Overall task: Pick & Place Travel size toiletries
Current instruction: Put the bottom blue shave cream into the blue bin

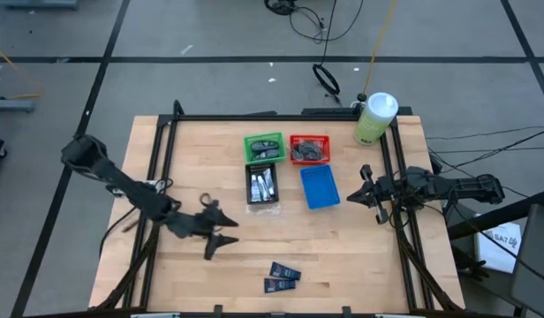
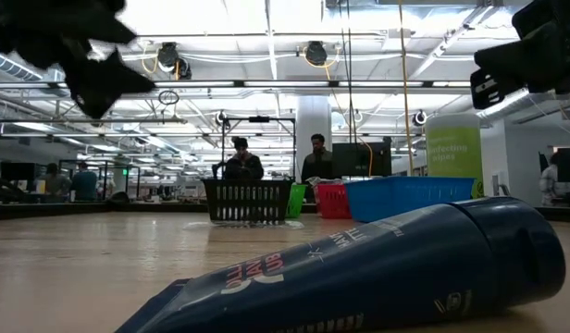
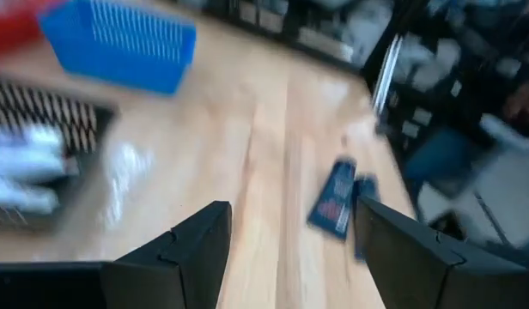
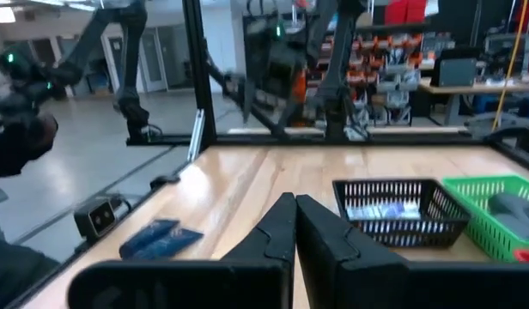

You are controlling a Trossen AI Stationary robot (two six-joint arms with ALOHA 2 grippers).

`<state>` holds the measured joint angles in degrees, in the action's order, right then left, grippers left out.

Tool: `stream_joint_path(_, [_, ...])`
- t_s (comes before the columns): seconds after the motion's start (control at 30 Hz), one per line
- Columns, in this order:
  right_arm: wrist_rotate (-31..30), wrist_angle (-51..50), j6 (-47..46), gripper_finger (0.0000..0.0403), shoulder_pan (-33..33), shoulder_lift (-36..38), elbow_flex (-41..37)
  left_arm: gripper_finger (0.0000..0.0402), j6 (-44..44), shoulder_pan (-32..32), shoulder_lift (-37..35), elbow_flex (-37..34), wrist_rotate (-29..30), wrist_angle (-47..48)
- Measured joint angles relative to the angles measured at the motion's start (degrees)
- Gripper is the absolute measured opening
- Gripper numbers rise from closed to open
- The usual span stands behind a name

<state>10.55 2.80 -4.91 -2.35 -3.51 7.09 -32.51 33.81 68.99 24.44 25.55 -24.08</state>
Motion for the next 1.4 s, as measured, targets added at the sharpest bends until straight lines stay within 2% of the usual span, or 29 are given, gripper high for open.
stream_joint_path(0.07, [0.00,0.75,0.00,0.0004,-0.01,0.01,0.00,0.0246,-0.96,-1.39,4.15,1.92,-4.47,0.31])
stream_joint_path(0.17, [0.00,2.01,0.06,0.0004,-0.02,-0.06,0.00,0.0246,1.79,-2.87,12.04,8.77,-10.44,0.22])
stream_joint_path(0.3, [0.00,2.11,0.42,0.0004,-0.02,-0.19,0.00,0.0246,11.24,-3.68,22.65,22.97,-16.76,10.84])
stream_joint_path(0.43, [0.00,2.33,0.44,0.0004,-0.02,-0.28,0.00,0.0246,13.98,-4.17,32.20,36.87,-17.67,27.56])
stream_joint_path(0.57, [0.00,2.31,0.44,0.0004,0.00,-0.34,0.00,0.0246,12.46,-4.66,40.99,47.03,-17.64,35.01])
stream_joint_path(0.63, [0.00,2.33,0.44,0.0004,-0.02,-0.36,0.00,0.0246,12.26,-4.36,44.88,50.87,-18.18,35.50])
stream_joint_path(0.73, [0.00,2.54,0.44,0.0004,-0.01,-0.54,0.00,0.0246,12.06,-3.74,49.46,55.06,-18.62,36.69])
stream_joint_path(0.87, [0.00,2.56,0.44,0.0004,0.00,-0.75,-0.02,0.0246,12.43,-2.96,51.89,58.67,-18.66,36.09])
stream_joint_path(1.13, [0.00,2.59,0.45,0.0004,-0.02,-1.24,-0.02,0.0246,5.88,-0.99,53.24,59.77,-17.81,35.52])
stream_joint_path(1.4, [0.00,2.58,0.45,0.0004,-0.02,-1.39,-0.02,0.0246,4.72,0.25,57.25,59.73,-15.99,33.25])
